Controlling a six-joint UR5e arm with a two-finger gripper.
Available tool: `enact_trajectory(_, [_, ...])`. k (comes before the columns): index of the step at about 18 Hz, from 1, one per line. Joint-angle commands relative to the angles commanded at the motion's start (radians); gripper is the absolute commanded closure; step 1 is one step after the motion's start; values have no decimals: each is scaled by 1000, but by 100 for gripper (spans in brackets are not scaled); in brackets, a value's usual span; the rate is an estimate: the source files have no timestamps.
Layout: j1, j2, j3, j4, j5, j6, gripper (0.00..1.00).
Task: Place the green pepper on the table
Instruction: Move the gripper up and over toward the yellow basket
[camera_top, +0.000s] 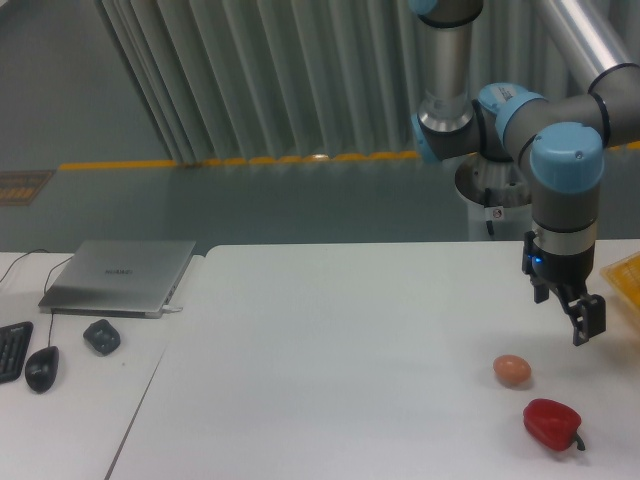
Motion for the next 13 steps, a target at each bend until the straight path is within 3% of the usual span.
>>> enact_trajectory(13, [44, 0, 6, -5, 34, 57, 0])
